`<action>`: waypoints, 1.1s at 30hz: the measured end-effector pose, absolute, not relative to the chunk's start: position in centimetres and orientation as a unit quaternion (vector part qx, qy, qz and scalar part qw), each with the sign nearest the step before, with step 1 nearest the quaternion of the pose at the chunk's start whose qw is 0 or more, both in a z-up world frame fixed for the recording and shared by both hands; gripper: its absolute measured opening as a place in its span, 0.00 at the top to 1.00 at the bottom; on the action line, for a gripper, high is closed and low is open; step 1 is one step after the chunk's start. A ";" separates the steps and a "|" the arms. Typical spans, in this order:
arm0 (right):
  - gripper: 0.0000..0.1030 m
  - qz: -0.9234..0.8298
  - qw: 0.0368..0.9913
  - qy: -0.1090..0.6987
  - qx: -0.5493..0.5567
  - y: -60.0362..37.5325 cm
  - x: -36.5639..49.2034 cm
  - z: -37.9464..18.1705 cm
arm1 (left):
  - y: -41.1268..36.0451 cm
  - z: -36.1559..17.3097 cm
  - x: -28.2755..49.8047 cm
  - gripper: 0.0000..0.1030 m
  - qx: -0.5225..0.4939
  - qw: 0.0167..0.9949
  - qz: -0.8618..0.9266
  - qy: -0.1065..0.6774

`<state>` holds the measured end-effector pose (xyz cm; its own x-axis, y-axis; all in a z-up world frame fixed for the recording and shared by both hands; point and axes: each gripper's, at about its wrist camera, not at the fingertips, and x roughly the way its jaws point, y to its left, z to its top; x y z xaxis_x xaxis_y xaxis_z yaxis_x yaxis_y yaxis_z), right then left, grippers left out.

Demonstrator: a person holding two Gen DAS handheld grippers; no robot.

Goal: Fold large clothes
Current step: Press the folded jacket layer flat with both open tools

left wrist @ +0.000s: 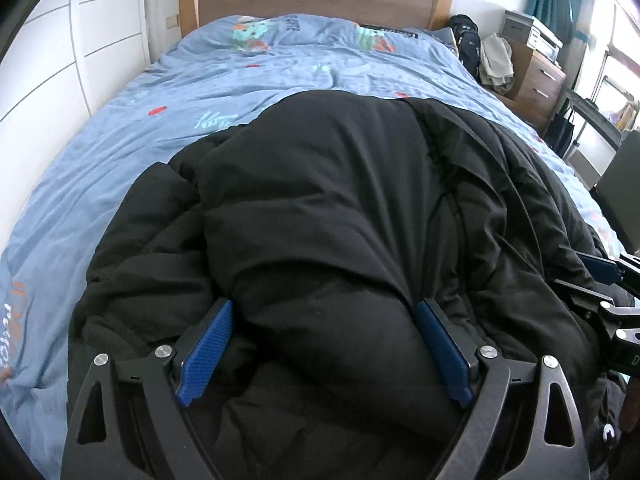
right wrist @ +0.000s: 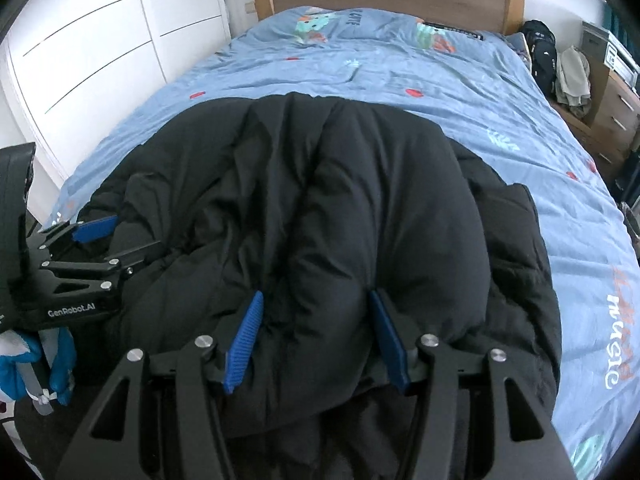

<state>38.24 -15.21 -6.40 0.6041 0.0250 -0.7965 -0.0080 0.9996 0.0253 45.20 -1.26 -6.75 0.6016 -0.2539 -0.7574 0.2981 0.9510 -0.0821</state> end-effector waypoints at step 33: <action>0.46 -0.001 0.927 0.375 -0.007 -14.3 34.5 -8.0 | 1.0 -7.1 41.9 0.12 0.014 0.922 -0.183 0.340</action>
<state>34.51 -14.30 -7.97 0.7195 -0.0075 -0.6945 -0.0032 0.9999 -0.0141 41.91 1.04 -7.05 0.7021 -0.3271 -0.6325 0.3465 0.9329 -0.0979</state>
